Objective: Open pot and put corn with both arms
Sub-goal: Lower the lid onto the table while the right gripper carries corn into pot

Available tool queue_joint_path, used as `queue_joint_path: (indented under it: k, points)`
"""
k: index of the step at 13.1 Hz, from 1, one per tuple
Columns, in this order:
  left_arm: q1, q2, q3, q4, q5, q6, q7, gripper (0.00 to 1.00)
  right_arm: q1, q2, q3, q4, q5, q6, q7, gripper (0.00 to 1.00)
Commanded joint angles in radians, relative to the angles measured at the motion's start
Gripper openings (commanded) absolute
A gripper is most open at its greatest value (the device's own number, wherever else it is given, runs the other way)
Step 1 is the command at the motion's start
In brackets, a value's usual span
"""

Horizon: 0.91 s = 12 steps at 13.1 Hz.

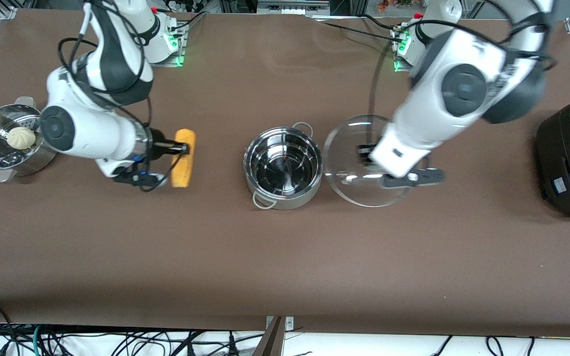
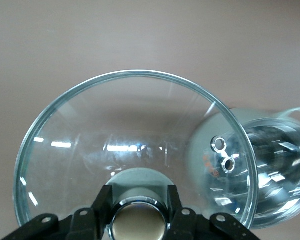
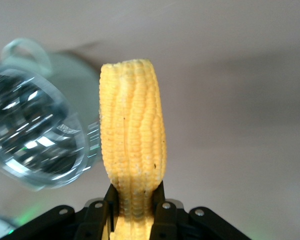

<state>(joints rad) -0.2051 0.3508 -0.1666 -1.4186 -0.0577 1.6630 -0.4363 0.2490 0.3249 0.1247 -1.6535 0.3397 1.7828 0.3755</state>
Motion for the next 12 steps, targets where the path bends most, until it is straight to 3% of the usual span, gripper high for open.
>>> queue_joint_path:
  k: [1,4,6,9,10,11,12]
  points:
    - [0.142,-0.131,0.005,-0.241,-0.018,0.026,0.261,0.00,0.133,0.072,0.003,0.024,0.088,0.137,0.017,0.00]
    - [0.164,-0.138,0.119,-0.403,-0.004,0.126,0.416,0.00,0.260,0.169,0.003,0.028,0.101,0.372,0.095,0.02]
    - [0.174,-0.125,0.131,-0.550,-0.002,0.310,0.462,0.00,0.320,0.239,0.003,0.028,0.102,0.548,0.137,0.02]
    - [0.173,-0.108,0.130,-0.762,0.022,0.583,0.464,0.00,0.361,0.321,0.003,0.035,0.101,0.685,0.140,0.04]
    - [0.173,-0.105,0.131,-0.810,0.022,0.657,0.476,0.00,0.368,0.336,0.003,0.037,0.102,0.720,0.140,0.25]
    - [0.173,-0.087,0.131,-0.827,0.022,0.696,0.493,0.00,0.371,0.344,0.003,0.037,0.102,0.742,0.138,0.99]
    - [0.174,-0.079,0.131,-0.832,0.022,0.708,0.516,0.00,0.371,0.342,0.003,0.037,0.101,0.744,0.137,1.00]
